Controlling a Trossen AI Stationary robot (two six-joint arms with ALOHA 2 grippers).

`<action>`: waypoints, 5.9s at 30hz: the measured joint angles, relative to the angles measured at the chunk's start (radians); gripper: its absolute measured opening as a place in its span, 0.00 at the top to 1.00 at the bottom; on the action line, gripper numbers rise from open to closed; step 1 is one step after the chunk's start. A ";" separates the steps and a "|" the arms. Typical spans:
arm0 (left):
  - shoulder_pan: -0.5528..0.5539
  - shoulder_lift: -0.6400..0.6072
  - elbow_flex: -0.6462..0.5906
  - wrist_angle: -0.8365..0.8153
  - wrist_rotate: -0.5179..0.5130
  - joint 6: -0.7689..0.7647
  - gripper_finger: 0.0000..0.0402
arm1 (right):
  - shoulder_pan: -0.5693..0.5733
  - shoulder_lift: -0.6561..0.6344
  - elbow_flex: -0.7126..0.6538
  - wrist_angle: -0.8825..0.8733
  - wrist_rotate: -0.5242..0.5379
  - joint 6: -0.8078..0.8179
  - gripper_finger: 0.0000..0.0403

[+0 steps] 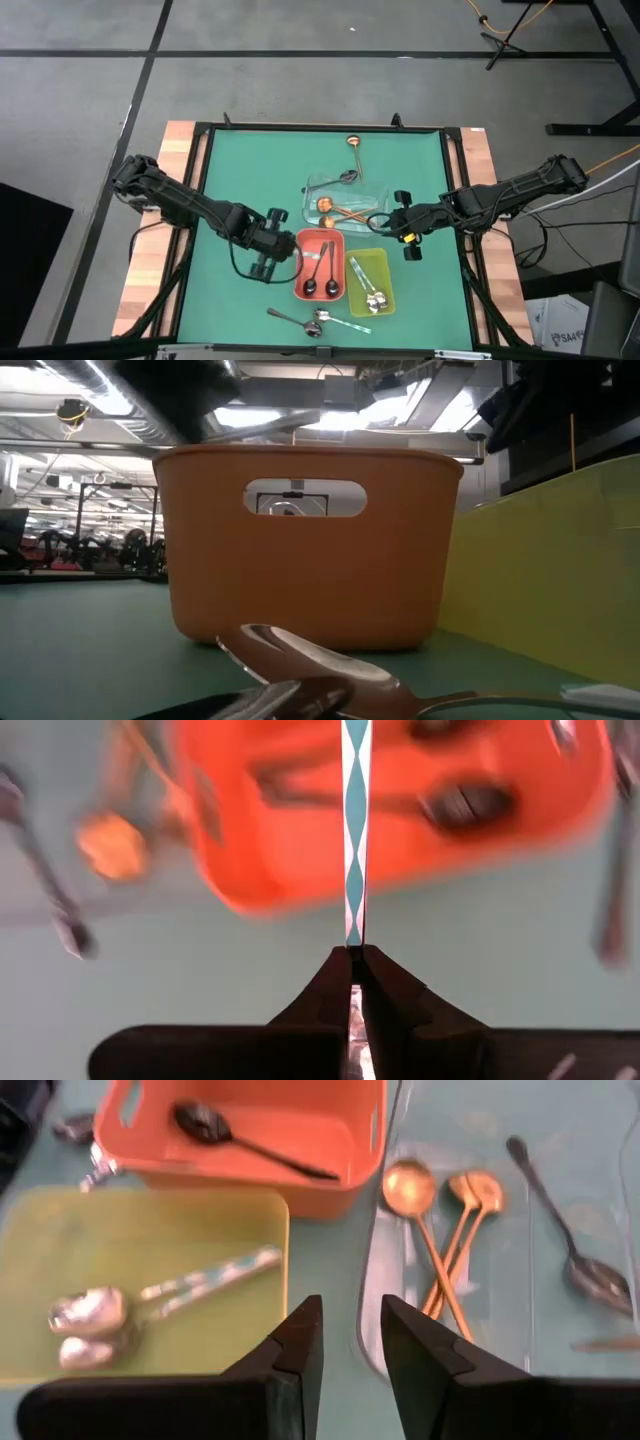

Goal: Sort silverware by color (type)
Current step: Put the blue patterned spoon into the yellow bin

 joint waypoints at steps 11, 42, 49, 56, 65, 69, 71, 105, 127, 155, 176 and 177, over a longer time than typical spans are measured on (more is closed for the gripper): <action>0.071 0.000 0.000 0.502 -0.216 0.077 0.98 | 0.000 0.000 0.000 0.253 0.001 -0.004 0.77; 0.118 0.000 0.000 0.989 -0.207 0.264 0.98 | 0.000 0.000 0.000 0.804 0.097 -0.449 0.77; 0.118 0.000 0.000 1.017 -0.186 0.300 0.98 | -0.001 0.000 0.000 0.828 0.103 -0.471 0.77; 0.118 0.000 0.000 1.024 -0.186 0.315 0.98 | -0.001 0.029 0.000 0.852 0.067 -0.475 0.77; 0.118 0.000 0.000 1.025 -0.183 0.317 0.98 | -0.001 0.132 0.000 1.015 0.050 -0.526 0.77; 0.118 0.000 0.000 1.023 -0.185 0.317 0.98 | -0.001 0.145 0.000 1.042 0.050 -0.528 0.77; 0.118 0.000 0.000 1.022 -0.186 0.317 0.98 | -0.001 0.145 0.000 1.042 0.050 -0.528 0.77; 0.117 0.000 0.000 0.966 -0.185 0.317 0.98 | -0.001 0.144 0.000 1.035 0.042 -0.510 0.97; 0.117 0.000 0.000 0.887 -0.180 0.200 0.73 | 0.000 0.128 0.002 0.860 0.085 -0.261 0.99; 0.117 0.000 0.000 0.710 -0.179 0.146 0.71 | 0.001 0.323 0.001 0.350 -0.431 0.662 0.99; 0.117 0.000 0.000 0.711 -0.179 0.146 0.71 | 0.000 0.513 0.001 0.358 -0.489 0.716 0.99; 0.117 0.000 0.000 0.711 -0.179 0.146 0.71 | 0.000 0.516 0.001 0.359 -0.487 0.716 0.99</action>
